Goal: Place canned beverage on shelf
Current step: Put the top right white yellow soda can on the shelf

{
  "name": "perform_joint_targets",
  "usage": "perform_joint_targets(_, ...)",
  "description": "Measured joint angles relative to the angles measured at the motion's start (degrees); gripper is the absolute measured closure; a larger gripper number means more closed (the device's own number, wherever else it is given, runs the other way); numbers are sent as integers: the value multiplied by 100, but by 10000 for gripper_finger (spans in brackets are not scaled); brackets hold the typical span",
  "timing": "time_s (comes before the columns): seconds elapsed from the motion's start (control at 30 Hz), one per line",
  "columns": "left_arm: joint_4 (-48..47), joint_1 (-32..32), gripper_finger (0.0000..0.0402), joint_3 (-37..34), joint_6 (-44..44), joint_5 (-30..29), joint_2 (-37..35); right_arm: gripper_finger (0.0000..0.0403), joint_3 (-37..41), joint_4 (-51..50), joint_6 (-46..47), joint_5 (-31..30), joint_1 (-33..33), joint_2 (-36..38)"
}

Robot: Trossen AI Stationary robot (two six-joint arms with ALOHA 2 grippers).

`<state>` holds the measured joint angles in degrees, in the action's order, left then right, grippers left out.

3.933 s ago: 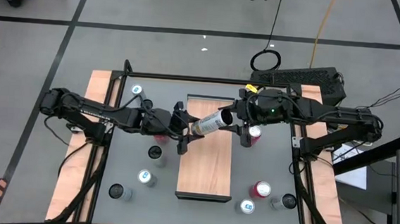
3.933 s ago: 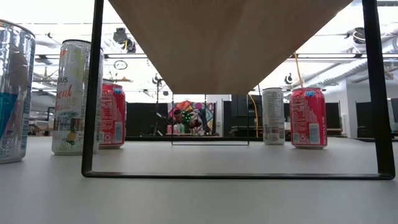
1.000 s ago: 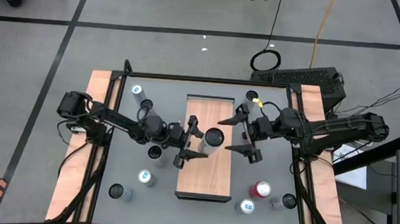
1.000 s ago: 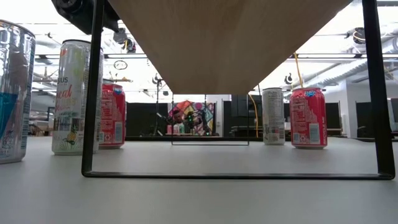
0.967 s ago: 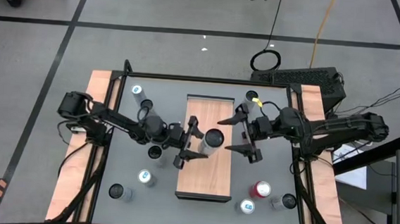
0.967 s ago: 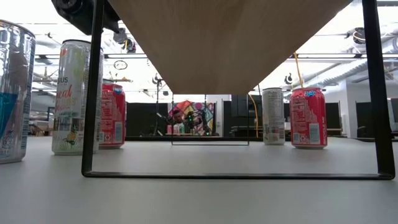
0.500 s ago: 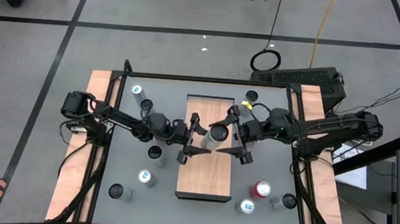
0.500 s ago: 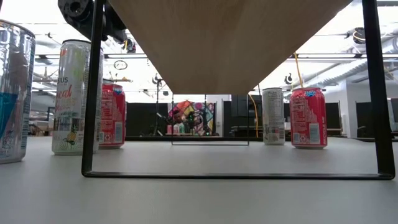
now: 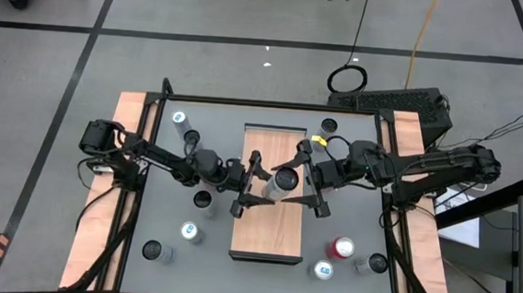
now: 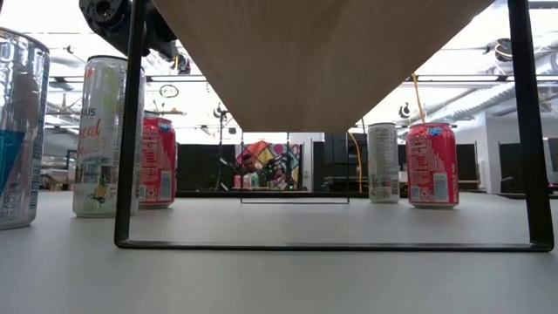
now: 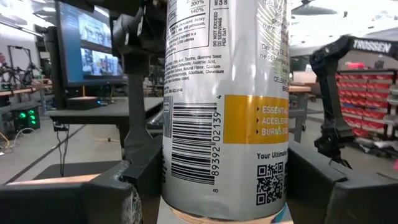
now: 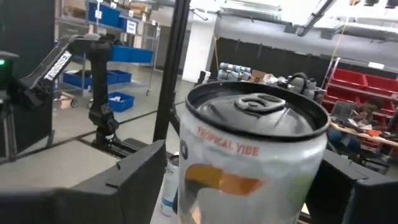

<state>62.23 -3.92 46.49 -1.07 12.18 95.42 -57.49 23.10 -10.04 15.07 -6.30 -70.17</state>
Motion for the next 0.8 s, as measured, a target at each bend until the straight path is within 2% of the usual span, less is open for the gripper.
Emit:
perform_joint_targets(0.37,-176,4,153,2,31,35,-11,192,0,-32,-83,-13,-29,2)
perform_joint_targets(0.53,-259,-72,113,2,-62,-116,-13,211,0,-224,-116,-107,-32,7)
perform_joint_targets(0.7,-256,-172,67,4,-16,-684,-13,207,2,-408,-77,-176,-33,39)
perform_joint_targets(0.8,-251,-190,53,10,13,-963,-13,207,2,-533,30,-534,-33,166)
